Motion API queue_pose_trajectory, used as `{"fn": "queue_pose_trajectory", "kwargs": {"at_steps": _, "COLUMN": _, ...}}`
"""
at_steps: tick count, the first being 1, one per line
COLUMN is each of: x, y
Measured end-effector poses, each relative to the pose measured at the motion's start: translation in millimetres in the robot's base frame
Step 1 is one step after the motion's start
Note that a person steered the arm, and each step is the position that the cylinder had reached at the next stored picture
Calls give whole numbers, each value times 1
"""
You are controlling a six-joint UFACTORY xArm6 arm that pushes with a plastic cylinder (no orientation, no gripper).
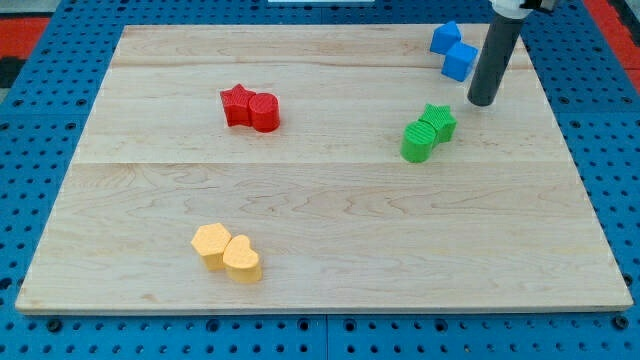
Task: Move the green star along with the green circle left and a bit down
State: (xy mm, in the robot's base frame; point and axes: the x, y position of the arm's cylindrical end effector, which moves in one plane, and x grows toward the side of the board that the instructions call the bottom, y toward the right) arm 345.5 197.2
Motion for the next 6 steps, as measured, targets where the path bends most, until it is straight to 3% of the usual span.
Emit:
{"fn": "queue_pose_trajectory", "kwargs": {"at_steps": 3, "x": 37, "y": -99}}
{"fn": "queue_pose_trajectory", "kwargs": {"at_steps": 5, "x": 75, "y": -100}}
{"fn": "queue_pose_trajectory", "kwargs": {"at_steps": 6, "x": 75, "y": -67}}
